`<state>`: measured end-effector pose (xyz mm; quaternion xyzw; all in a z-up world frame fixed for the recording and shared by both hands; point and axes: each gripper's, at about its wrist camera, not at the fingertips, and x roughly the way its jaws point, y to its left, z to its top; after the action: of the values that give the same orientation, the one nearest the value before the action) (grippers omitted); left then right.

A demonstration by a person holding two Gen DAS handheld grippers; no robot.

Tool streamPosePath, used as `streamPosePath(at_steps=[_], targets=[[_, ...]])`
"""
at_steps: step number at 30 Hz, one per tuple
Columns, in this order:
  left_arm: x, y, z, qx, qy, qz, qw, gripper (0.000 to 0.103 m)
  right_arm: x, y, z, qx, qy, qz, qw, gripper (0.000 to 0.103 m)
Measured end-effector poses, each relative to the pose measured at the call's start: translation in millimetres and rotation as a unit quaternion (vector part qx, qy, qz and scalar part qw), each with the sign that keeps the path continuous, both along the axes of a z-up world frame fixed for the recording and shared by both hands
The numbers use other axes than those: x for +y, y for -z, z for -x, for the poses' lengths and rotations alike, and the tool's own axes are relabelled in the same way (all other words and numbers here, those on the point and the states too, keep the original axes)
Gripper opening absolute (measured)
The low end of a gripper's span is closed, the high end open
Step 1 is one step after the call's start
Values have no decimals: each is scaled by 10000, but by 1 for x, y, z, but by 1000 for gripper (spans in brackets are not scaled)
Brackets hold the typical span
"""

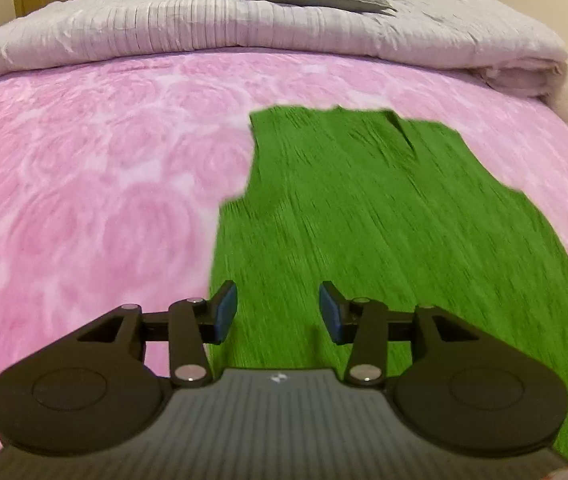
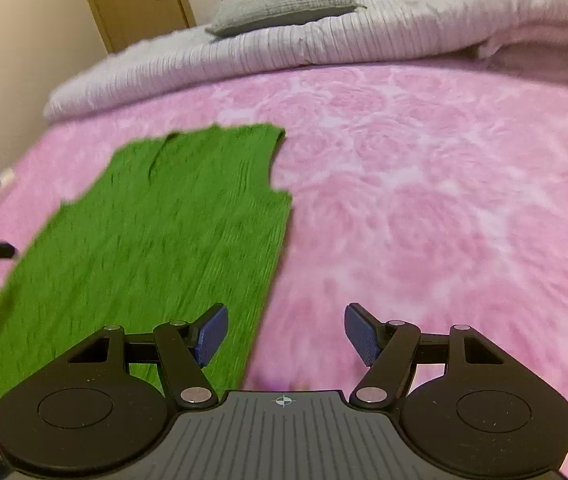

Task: Fold clothes

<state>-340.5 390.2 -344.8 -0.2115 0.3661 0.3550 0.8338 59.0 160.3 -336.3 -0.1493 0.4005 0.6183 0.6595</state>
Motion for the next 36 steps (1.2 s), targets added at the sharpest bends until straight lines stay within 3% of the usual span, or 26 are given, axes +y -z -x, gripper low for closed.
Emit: streamPosePath(at_steps=[4, 12, 17, 24, 28, 29, 30, 31, 33, 36], targets=[[45, 13, -20, -142, 62, 123, 9998, 41, 47, 10, -32, 404, -261, -107, 9988, 68], [107, 42, -56, -242, 391, 352, 9983, 41, 152, 35, -60, 345, -841, -76, 9958, 68], [150, 56, -72, -586, 497, 529, 9956, 45, 210, 56, -80, 517, -1055, -127, 9930, 68], [214, 67, -95, -1389, 534, 968, 9841, 47, 269, 76, -108, 1177, -1125, -422, 9857, 68], [232, 77, -105, -1800, 871, 1298, 9712, 47, 292, 80, -107, 1241, -1326, -454, 9823, 67], [233, 79, -107, -1839, 916, 1297, 9700, 46, 296, 81, -104, 1196, -1388, -442, 9821, 53], [233, 80, -107, -1835, 943, 1243, 9706, 41, 300, 81, -101, 1149, -1446, -425, 9819, 30], [233, 80, -107, -1830, 970, 1190, 9711, 28, 301, 81, -97, 1044, -1472, -404, 9828, 22], [233, 79, -104, -1862, 970, 1289, 9692, 13, 301, 81, -87, 776, -1474, -403, 9852, 13], [220, 61, -92, -1906, 1037, 1096, 9700, 9, 284, 64, -72, 224, -1387, -548, 9886, 9]])
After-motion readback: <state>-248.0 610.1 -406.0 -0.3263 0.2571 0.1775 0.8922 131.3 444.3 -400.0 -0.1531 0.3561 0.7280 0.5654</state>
